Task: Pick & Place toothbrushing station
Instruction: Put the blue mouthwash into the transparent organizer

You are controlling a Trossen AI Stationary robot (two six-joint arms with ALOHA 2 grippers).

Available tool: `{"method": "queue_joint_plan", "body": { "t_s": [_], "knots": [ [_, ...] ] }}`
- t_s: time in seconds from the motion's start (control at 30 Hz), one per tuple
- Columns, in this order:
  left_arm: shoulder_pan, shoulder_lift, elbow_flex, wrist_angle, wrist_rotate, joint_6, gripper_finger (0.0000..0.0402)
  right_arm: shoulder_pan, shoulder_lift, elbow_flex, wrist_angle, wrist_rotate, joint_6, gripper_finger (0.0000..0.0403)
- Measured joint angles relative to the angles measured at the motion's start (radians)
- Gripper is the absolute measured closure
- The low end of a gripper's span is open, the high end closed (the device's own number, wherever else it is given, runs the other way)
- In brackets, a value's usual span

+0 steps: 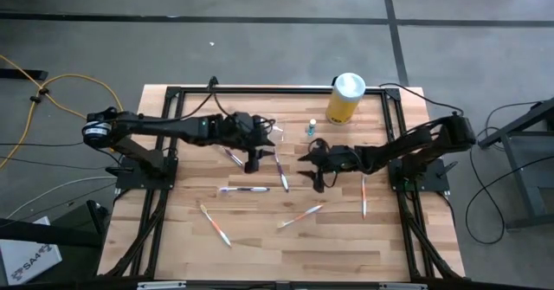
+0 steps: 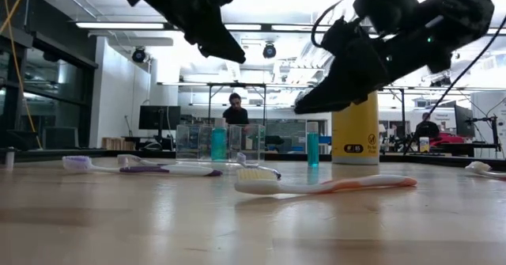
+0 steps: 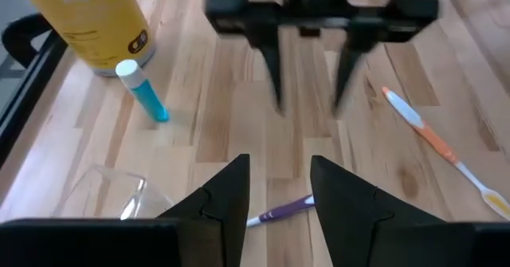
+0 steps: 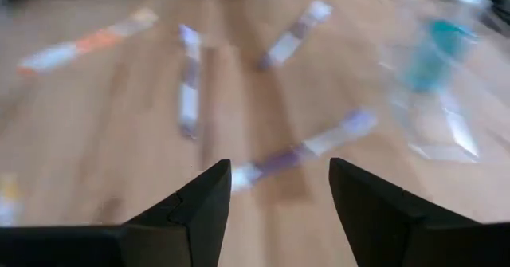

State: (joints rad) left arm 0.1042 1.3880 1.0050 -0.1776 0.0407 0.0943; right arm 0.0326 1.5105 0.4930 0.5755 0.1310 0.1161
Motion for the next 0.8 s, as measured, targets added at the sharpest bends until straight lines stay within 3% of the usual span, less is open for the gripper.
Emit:
{"method": "queue_joint_plan", "body": {
  "t_s": [0.17,0.33,0.47,0.8],
  "knots": [
    [-0.063,0.000,0.000,-0.053,-0.097,-0.061,0.0273,-0.016,-0.176,0.000,-0.227,0.148,0.073,0.0198],
    [-0.118,0.000,0.000,-0.091,-0.176,-0.092,0.0273,-0.045,-0.313,-0.001,-0.445,0.192,0.124,0.0198],
    [-0.156,0.000,0.000,-0.091,-0.180,-0.105,0.0273,-0.069,-0.332,-0.001,-0.519,0.193,0.119,0.0198],
    [-0.209,0.000,0.000,-0.091,-0.227,-0.119,0.0273,-0.155,-0.318,-0.001,-0.511,0.229,0.039,0.0198]
  ]
}}
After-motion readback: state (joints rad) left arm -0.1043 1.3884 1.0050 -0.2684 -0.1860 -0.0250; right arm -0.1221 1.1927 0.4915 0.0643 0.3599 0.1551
